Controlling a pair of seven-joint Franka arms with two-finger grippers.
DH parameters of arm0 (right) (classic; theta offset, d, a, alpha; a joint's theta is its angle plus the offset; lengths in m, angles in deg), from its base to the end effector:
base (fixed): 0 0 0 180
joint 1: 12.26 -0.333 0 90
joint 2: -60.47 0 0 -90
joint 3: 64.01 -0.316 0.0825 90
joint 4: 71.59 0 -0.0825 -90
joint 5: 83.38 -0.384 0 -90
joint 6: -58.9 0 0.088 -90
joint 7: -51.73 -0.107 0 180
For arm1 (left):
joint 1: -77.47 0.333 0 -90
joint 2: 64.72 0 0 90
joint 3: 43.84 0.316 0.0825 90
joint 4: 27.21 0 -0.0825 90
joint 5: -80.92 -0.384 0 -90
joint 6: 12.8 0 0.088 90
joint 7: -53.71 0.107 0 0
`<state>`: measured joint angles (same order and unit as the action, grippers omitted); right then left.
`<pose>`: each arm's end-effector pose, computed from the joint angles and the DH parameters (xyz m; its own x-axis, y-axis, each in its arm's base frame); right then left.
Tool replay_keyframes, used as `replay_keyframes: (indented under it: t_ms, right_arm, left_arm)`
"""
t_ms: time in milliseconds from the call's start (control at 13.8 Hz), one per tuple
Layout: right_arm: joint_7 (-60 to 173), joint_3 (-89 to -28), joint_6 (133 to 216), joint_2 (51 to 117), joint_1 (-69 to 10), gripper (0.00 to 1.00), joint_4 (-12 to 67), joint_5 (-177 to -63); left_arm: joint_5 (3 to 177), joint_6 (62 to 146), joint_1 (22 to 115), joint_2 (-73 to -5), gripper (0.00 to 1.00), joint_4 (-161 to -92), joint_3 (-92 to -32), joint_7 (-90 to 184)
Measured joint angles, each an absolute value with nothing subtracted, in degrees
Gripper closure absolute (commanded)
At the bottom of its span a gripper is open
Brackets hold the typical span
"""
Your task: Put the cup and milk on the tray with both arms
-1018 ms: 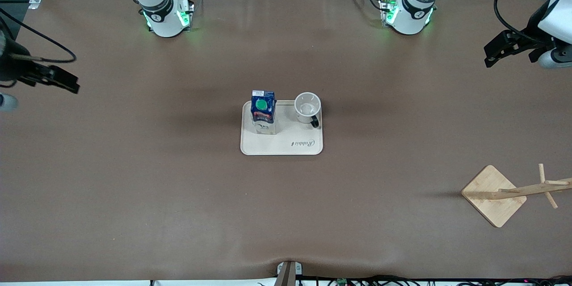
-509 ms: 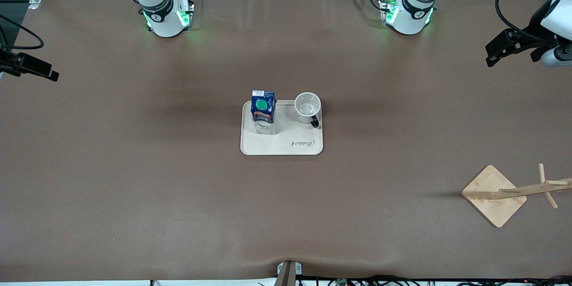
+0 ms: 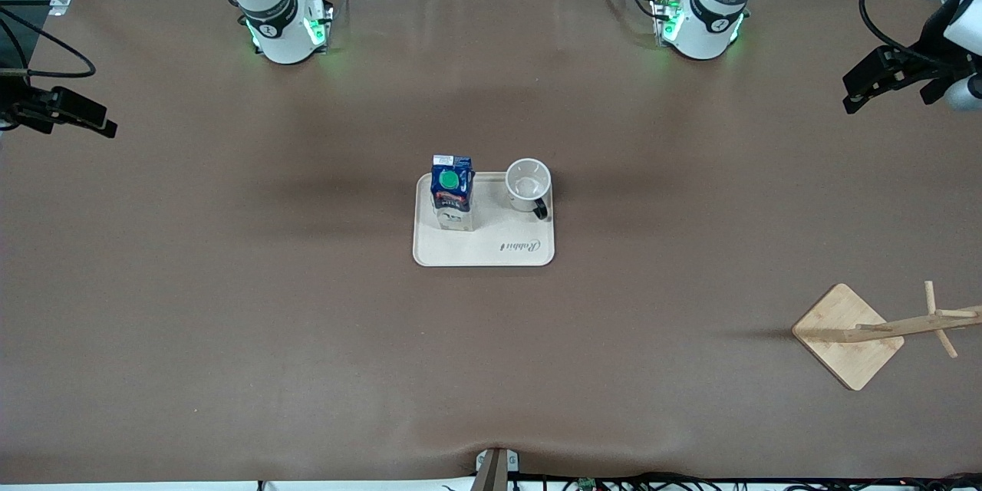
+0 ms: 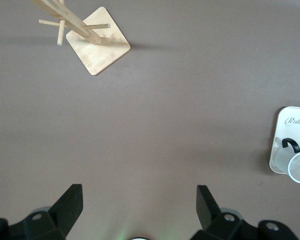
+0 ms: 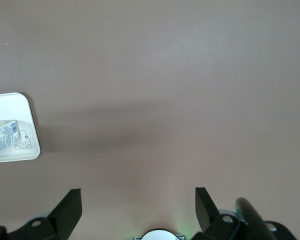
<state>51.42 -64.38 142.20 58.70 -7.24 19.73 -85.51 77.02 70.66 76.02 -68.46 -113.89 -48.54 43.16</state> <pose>0.5305 -0.0387 0.6210 0.9907 -0.0817 -0.1090 -0.0861 -0.9956 -0.0364 0.5193 -0.0498 0.6768 0.9962 0.0841 0.0223 0.0855 -0.9939 -0.0699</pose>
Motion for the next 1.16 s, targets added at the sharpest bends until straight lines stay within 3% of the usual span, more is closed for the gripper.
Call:
replay_keyframes:
  t_ms: [291, 1164]
  right_arm:
    - [57.5, -64.4, 144.9, 56.0, -7.5, 0.00, 23.6, -85.2]
    - [61.2, -64.5, 145.5, 55.5, -7.7, 0.00, 23.7, -83.2]
  left_arm:
    - [77.0, 70.2, 76.0, -68.5, 0.00, -113.9, -48.5, 42.8]
    - [77.0, 70.1, 76.1, -68.5, 0.00, -113.9, -48.3, 42.6]
